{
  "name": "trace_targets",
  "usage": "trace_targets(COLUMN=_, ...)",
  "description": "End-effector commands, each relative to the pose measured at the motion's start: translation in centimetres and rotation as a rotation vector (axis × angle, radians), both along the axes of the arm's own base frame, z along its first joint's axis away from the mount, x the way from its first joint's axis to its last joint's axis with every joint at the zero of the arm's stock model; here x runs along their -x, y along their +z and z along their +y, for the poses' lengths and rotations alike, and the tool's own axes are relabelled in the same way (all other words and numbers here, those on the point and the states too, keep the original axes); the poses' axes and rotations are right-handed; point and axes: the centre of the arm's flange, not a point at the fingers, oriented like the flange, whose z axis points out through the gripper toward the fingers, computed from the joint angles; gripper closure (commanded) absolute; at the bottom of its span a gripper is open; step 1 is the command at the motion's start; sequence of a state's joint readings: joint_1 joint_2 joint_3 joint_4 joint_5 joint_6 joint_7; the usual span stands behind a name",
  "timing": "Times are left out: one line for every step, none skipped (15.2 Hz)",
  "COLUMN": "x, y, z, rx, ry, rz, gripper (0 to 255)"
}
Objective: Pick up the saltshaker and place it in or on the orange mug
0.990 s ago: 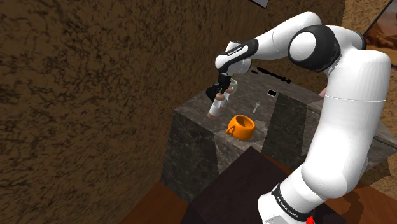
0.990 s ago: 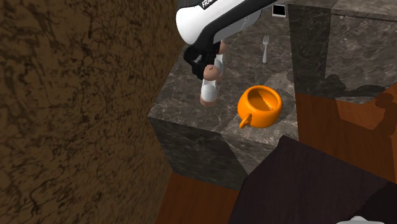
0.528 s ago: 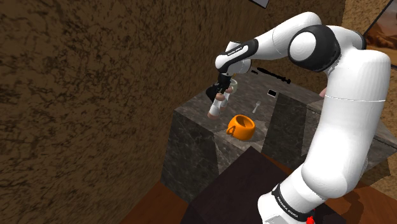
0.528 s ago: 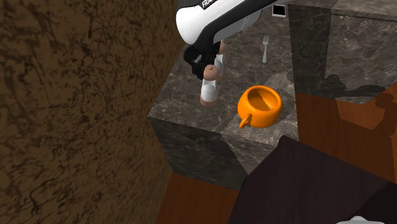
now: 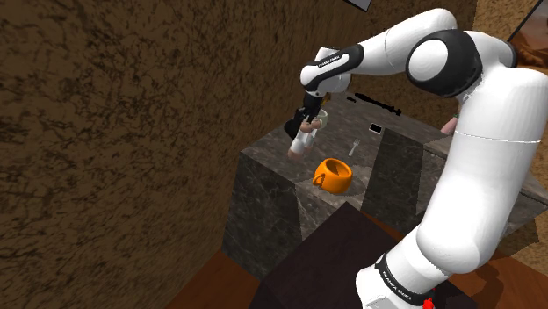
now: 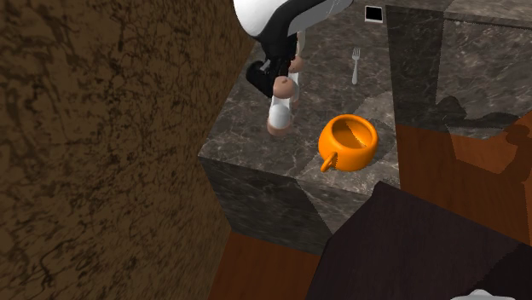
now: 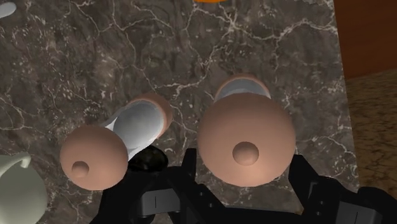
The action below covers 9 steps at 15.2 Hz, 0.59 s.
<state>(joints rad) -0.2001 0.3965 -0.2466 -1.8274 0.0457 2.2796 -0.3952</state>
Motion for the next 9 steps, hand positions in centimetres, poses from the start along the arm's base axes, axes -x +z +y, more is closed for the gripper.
trace_targets(x=0.0, y=1.2, z=0.0, rx=0.000, ry=0.000, rz=0.000, gripper=255)
trace_targets(x=0.0, y=1.7, z=0.0, rx=0.000, ry=0.000, rz=0.000, gripper=255)
trace_targets(x=0.0, y=2.2, z=0.0, rx=0.000, ry=0.000, rz=0.000, gripper=255)
trace_targets(x=0.0, y=2.8, z=0.0, rx=0.000, ry=0.000, rz=0.000, gripper=255)
trace_targets(x=0.0, y=3.3, z=0.0, rx=0.000, ry=0.000, rz=0.000, gripper=255)
trace_targets(x=0.0, y=3.8, z=0.0, rx=0.000, ry=0.000, rz=0.000, gripper=255)
trace_targets(x=0.0, y=4.3, z=0.0, rx=0.000, ry=0.000, rz=0.000, gripper=255)
trace_targets(x=0.0, y=4.9, z=0.0, rx=0.000, ry=0.000, rz=0.000, gripper=255)
trace_targets(x=0.0, y=5.4, z=0.0, rx=0.000, ry=0.000, rz=0.000, gripper=255)
